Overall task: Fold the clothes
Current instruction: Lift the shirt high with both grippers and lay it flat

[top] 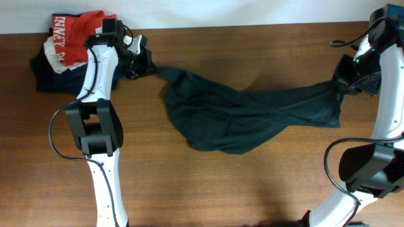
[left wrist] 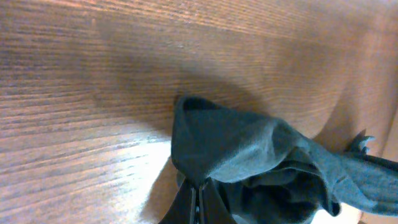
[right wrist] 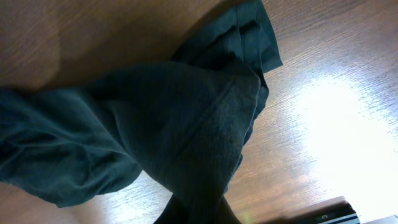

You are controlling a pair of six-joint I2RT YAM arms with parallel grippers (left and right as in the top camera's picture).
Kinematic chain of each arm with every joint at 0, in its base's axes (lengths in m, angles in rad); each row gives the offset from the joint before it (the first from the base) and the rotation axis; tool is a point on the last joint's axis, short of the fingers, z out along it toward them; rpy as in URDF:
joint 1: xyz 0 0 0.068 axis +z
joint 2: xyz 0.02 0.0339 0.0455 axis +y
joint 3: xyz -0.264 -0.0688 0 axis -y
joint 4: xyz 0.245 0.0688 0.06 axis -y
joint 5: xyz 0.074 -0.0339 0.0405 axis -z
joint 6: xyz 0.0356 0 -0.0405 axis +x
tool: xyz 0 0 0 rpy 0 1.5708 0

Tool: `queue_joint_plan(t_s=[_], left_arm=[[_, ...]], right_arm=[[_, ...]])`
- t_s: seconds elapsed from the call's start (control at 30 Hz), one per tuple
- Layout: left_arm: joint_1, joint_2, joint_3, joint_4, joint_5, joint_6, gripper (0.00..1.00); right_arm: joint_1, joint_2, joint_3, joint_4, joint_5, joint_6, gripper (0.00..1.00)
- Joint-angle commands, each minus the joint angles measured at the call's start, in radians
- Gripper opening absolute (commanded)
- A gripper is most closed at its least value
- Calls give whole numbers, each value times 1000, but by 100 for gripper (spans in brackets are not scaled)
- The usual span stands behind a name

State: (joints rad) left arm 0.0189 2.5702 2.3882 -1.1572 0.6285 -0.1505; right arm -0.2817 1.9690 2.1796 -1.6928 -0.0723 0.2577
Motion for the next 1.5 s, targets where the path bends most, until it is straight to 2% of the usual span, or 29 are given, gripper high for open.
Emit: queue_joint_plan(t_s=[0.0, 0.13, 0.23, 0.4, 0.53, 0.63, 0.7, 0.8, 0.97, 1.27, 1.47], left_arm=[[5, 14, 147, -40, 8, 9, 0], [24, 14, 529, -64, -2, -18, 1], [61, -24, 749, -26, -57, -161, 1], [147, -185, 750, 38, -57, -183, 1], [206, -317, 749, -6, -42, -190, 1], [214, -372, 749, -136, -75, -140, 1], [199, -370, 740, -257, -178, -113, 1], [174, -366, 689, -324, -265, -36, 1], [146, -420, 719, -282, -311, -31, 1], [18, -709, 719, -228, -547, -30, 1], [12, -886, 719, -165, -551, -29, 0]], right_arm=[[2, -16, 12, -1, -3, 0, 4], [-1, -16, 90, -6, -6, 0, 4], [-2, -28, 238, -6, -42, -15, 4], [-2, -45, 474, -6, -72, -14, 4], [-1, -72, 603, -6, -188, -8, 4], [0, -96, 604, -6, -186, 13, 4], [0, -94, 599, -6, -186, 13, 4], [0, -93, 583, -6, -182, 12, 4], [0, -137, 594, -6, -115, 12, 4], [-1, -314, 594, -5, -96, 12, 4], [-1, -423, 594, -4, -88, 13, 4]])
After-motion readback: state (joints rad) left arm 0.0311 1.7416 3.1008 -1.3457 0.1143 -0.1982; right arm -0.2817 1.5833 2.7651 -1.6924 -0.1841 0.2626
